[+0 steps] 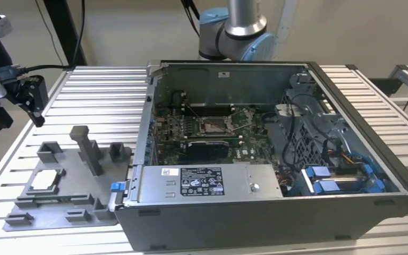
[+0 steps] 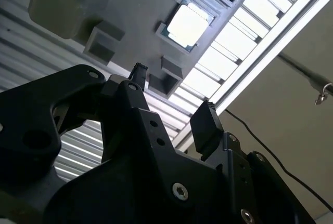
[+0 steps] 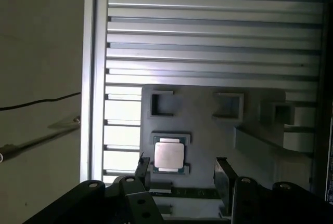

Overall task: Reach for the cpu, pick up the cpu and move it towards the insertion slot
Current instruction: 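Pick up the cpu and move it towards the insertion slot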

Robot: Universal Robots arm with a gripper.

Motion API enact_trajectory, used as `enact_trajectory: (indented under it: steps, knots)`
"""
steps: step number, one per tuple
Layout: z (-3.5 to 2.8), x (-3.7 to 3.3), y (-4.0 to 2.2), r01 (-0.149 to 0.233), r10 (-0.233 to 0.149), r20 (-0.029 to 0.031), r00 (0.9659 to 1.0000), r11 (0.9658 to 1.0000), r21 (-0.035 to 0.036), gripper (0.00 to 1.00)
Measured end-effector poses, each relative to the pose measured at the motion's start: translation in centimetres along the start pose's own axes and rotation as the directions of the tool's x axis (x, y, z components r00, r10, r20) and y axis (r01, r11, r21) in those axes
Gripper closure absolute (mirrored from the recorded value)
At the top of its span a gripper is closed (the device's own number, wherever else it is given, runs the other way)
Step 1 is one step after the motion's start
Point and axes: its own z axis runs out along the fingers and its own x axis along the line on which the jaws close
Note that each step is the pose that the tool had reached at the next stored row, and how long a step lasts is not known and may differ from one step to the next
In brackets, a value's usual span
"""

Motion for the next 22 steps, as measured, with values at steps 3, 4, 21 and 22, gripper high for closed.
enact_trajectory:
  steps: [3,4,21,22]
  knots:
    - [0.13,0.0,-0.01,0.0,0.0,0.0,1.0,1.0,0.0,0.0]
    - [0.17,0.0,-0.01,0.0,0.0,-0.0001,1.0,1.0,0.0001,0.0]
    - [0.93,0.0,-0.04,0.0,0.0,0.0,1.0,1.0,0.0,0.0]
    - [0.98,0.0,-0.04,0.0,0.0,0.0,1.0,1.0,0.0,0.0]
